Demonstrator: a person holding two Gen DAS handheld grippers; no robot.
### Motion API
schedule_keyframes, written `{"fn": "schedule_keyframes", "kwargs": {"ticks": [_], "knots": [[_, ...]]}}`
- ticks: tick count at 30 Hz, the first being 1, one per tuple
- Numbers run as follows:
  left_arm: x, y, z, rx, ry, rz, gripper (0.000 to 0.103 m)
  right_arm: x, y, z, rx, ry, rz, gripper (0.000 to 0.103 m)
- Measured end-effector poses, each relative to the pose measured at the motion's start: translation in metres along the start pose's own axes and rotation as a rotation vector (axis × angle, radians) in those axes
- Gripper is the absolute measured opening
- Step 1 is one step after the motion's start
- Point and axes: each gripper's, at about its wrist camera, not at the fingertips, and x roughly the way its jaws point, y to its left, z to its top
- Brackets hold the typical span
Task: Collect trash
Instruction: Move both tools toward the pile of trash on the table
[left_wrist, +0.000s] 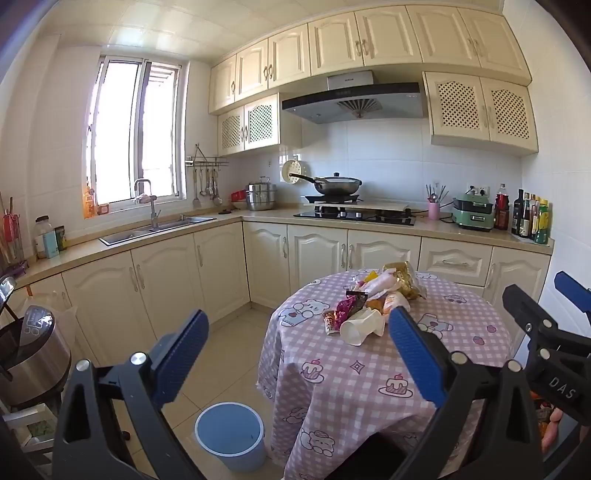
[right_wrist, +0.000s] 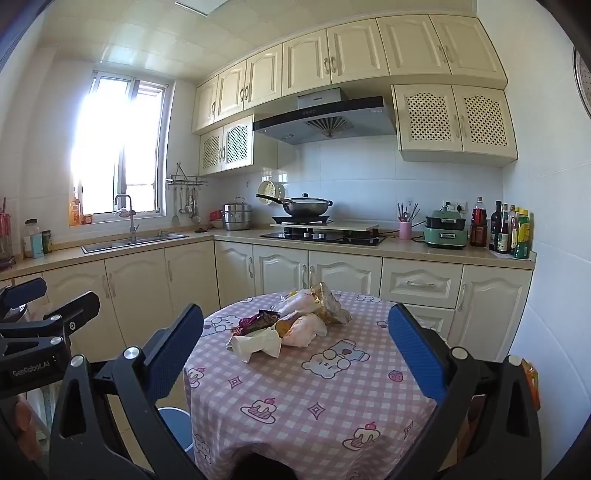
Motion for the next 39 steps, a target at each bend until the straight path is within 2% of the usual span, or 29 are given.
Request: {"fn": "schedule_keyframes", "kwargs": {"ticks": [6, 13, 22, 26, 34, 36, 39], "knots": [[0.002, 0.001, -0.001, -0.001, 0.007, 0.009, 0.096, 0.009, -0.002, -0.002, 0.013, 0.018, 0.009, 0.097], [0.023, 0.006, -0.007, -0.004, 0.058, 0.028, 0.096, 0.04, -0.006, -0.008, 0.04, 0.076, 0.02, 0.097], [0.081, 0.009, -0.011, -0.004, 0.169, 0.04, 0.096, 0.084, -0.013, -0.016, 0.059, 0.152, 0.031, 0.097], [0.11, 0.008, -0.014, -0.018, 0.222, 0.024, 0.096, 0.103, -0.017, -0.019, 0.049, 0.173, 0.02, 0.097], [0.187, 0.001, -0.028, -0.046, 0.379, -0.031, 0.096, 0.167, -0.042, -0.038, 0.104, 0.309, -0.005, 0.096], [0.206, -0.006, -0.029, -0.043, 0.397, -0.059, 0.096, 0.182, -0.05, -0.044, 0.13, 0.334, -0.018, 0.096], [0.237, -0.029, -0.032, -0.004, 0.431, -0.147, 0.096, 0.204, -0.061, -0.05, 0.169, 0.361, -0.047, 0.097]]}}
